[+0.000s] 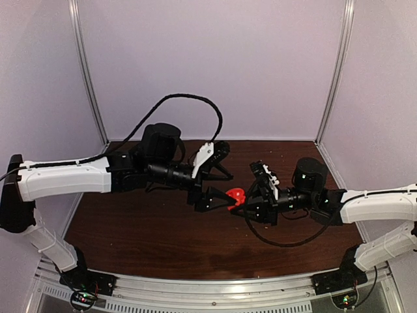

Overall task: Insert the wireless bluetooth earbuds into the charging case
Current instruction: Adjust the right earbud in the right side groove of the charging case.

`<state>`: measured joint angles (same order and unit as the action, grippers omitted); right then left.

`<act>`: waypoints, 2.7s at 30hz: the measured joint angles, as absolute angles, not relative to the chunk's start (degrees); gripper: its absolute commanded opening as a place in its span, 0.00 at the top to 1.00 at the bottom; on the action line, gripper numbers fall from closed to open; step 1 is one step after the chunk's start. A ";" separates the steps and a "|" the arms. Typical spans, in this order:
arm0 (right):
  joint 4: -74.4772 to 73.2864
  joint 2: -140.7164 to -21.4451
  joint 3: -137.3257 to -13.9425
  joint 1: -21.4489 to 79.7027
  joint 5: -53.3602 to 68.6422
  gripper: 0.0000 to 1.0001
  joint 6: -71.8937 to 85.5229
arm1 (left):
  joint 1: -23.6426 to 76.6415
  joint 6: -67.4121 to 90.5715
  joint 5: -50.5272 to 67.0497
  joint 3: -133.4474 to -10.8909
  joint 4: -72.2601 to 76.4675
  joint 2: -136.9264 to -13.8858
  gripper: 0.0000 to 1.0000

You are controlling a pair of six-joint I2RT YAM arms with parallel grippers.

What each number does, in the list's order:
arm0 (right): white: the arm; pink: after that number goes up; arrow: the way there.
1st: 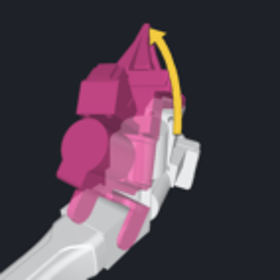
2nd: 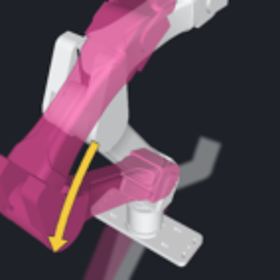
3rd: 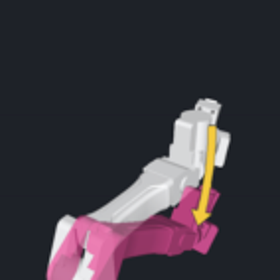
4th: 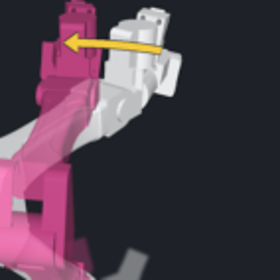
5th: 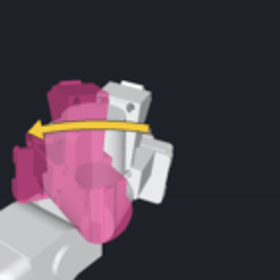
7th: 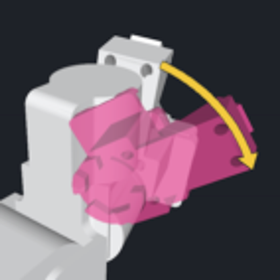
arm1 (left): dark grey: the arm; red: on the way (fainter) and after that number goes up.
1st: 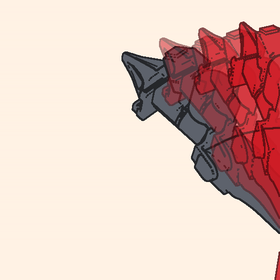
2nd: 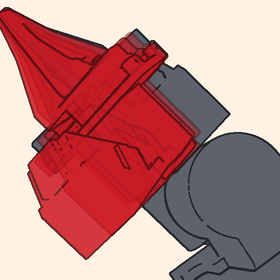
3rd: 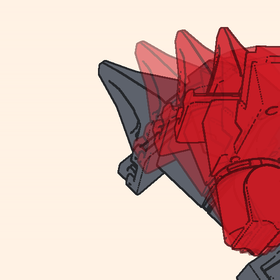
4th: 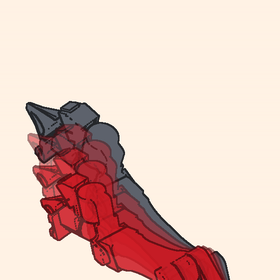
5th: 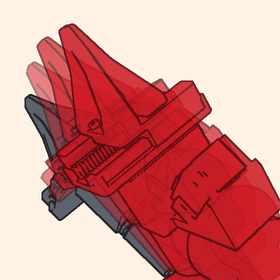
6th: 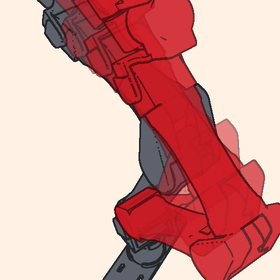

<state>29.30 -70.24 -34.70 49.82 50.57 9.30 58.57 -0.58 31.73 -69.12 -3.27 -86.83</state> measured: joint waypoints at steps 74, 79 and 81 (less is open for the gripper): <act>26.22 -68.25 -35.22 50.68 46.81 1.00 7.29 | 59.75 8.56 28.18 -67.35 4.56 -88.20 0.25; 26.11 -67.33 -35.22 50.04 46.15 1.00 7.29 | 59.90 8.95 27.75 -67.33 4.67 -88.20 0.25; 26.09 -67.05 -35.22 49.95 45.98 1.00 7.29 | 59.96 9.10 27.66 -67.33 4.69 -88.20 0.25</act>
